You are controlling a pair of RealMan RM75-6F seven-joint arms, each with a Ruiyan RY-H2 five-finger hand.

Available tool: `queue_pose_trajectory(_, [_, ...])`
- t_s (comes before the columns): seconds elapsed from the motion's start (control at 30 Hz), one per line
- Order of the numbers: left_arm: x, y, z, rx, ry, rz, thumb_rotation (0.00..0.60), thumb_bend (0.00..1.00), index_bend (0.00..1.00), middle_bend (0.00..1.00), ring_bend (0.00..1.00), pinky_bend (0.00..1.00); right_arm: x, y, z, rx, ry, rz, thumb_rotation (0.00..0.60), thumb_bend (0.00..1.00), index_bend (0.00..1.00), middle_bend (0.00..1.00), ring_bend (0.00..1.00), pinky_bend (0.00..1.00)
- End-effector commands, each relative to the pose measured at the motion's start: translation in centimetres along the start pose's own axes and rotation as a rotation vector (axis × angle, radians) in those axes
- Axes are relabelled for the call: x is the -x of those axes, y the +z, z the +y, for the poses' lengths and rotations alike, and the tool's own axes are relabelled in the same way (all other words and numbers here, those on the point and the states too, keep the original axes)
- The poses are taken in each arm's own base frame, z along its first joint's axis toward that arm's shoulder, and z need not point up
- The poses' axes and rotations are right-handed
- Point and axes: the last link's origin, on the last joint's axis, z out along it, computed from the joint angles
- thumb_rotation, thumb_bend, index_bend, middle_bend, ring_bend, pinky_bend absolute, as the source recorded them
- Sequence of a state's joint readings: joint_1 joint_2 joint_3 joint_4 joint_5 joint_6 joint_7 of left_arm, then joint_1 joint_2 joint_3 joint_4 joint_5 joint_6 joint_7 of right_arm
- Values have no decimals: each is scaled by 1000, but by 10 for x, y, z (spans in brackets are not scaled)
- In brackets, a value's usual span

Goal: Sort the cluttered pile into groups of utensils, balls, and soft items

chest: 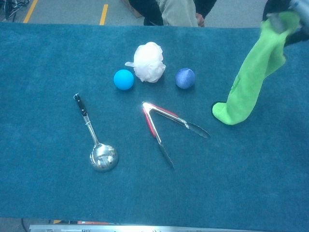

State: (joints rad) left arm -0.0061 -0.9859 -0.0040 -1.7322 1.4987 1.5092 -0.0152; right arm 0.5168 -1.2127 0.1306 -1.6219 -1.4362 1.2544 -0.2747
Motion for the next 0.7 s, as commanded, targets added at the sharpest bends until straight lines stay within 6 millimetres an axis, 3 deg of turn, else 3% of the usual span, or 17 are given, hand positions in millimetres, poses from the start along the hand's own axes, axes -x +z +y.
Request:
queue_pose_trajectory(0.03, [1, -1, -1, -2, -2, -2, 600, 349, 168, 187, 115, 114, 12, -6, -9, -38, -11, -43, 600, 289, 827, 482, 316, 370])
queue_pose_trajectory(0.37, [5, 1, 0, 8, -8, -11, 600, 349, 168, 187, 115, 114, 49, -32, -12, -73, -109, -246, 600, 288, 813, 474, 314, 370])
queue_pose_trajectory(0.47, [6, 1, 0, 8, -11, -13, 600, 349, 168, 187, 115, 114, 57, -40, -11, -79, -153, -338, 600, 267, 725, 439, 298, 373])
queue_pose_trajectory(0.6, [6, 2, 0, 13, -11, -12, 600, 349, 168, 187, 115, 114, 61, -45, -11, -74, -200, -417, 600, 127, 455, 359, 233, 372])
queue_pose_trajectory(0.7, [5, 2, 0, 12, -10, -11, 600, 349, 168, 187, 115, 114, 59, -45, -11, -60, -223, -453, 600, 54, 324, 314, 196, 347])
